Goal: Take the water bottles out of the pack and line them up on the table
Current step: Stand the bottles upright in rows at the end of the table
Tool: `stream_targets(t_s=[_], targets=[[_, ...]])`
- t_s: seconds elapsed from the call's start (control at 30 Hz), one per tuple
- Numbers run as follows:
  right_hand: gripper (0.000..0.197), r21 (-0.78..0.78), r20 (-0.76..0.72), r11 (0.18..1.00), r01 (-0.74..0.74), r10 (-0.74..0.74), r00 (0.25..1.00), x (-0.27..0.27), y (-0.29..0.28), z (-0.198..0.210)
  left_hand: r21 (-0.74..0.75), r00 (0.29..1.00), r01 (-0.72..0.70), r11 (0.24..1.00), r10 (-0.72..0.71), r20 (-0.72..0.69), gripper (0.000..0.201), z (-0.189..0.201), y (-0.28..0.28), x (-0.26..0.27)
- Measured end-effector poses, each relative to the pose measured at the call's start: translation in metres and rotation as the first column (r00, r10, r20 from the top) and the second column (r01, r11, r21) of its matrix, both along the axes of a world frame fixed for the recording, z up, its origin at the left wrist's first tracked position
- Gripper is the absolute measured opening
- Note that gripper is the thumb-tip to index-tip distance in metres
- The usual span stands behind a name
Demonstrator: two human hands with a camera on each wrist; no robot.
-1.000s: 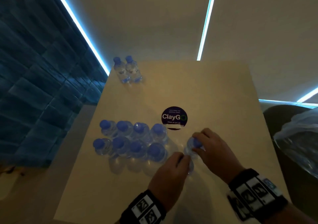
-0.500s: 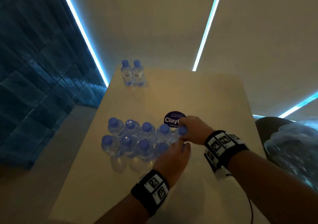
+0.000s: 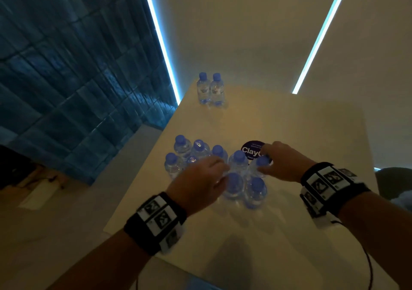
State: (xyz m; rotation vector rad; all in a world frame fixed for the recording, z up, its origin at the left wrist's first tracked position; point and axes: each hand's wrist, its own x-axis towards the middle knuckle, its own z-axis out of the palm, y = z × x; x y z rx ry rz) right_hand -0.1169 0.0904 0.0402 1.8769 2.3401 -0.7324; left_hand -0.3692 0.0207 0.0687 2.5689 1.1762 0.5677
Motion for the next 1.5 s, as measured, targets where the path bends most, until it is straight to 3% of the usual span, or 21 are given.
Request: stream_targets(t_s=[0.13, 0.23, 0.3, 0.4, 0.47, 0.6, 0.8, 0.93, 1.13, 1.37, 1.5], targets=[[0.040, -0.026, 0.098, 0.996, -0.081, 0.083, 0.992, -0.017, -0.003, 0.035, -0.108, 0.980, -0.194, 0.975, 0.189, -0.057, 0.018, 0.025, 0.046, -0.068], [0.031, 0.083, 0.008, 0.983, -0.163, 0.163, 0.987, -0.061, 0.002, 0.069, -0.187, 0.954, -0.300, 0.935, 0.290, -0.078, 0.024, 0.027, 0.086, -0.101], [0.031, 0.150, -0.066, 0.968, -0.201, 0.213, 0.975, -0.101, 0.007, 0.082, -0.202, 0.950, -0.295, 0.934, 0.264, -0.164, 0.032, 0.019, 0.108, -0.110], [0.028, 0.194, 0.001, 0.950, -0.246, 0.250, 0.968, -0.160, 0.022, 0.081, -0.256, 0.929, -0.256, 0.932, 0.164, -0.332, 0.039, -0.006, 0.134, -0.111], [0.028, 0.107, 0.091, 0.970, -0.216, 0.207, 0.974, -0.191, 0.038, 0.069, -0.320, 0.912, -0.221, 0.921, 0.079, -0.403, 0.039, -0.023, 0.146, -0.111], [0.027, -0.138, 0.245, 0.972, -0.190, 0.220, 0.944, -0.221, 0.074, 0.037, -0.349, 0.915, -0.068, 0.934, -0.081, -0.395, 0.023, -0.039, 0.170, -0.109], [0.016, -0.162, 0.241, 0.970, -0.179, 0.215, 0.946, -0.223, 0.089, 0.013, -0.334, 0.888, 0.108, 0.936, -0.242, -0.390, 0.018, -0.058, 0.199, -0.127], [0.015, -0.076, 0.192, 0.992, -0.100, 0.113, 0.975, -0.206, 0.101, 0.033, -0.353, 0.892, 0.153, 0.923, -0.282, -0.352, 0.017, -0.040, 0.223, -0.133], [0.025, -0.045, 0.103, 0.999, -0.003, 0.008, 0.995, -0.171, 0.156, 0.081, -0.235, 0.888, 0.100, 0.967, -0.193, -0.418, 0.021, -0.006, 0.291, -0.122], [0.025, -0.018, 0.237, 0.998, 0.067, -0.061, 0.970, -0.167, 0.237, 0.019, -0.211, 0.896, -0.070, 0.975, -0.032, -0.442, 0.023, -0.032, 0.356, -0.089], [0.018, 0.131, 0.154, 0.984, 0.125, -0.144, 0.978, -0.167, 0.272, 0.004, -0.134, 0.938, -0.114, 0.984, 0.062, -0.340, 0.017, -0.047, 0.380, -0.074]])
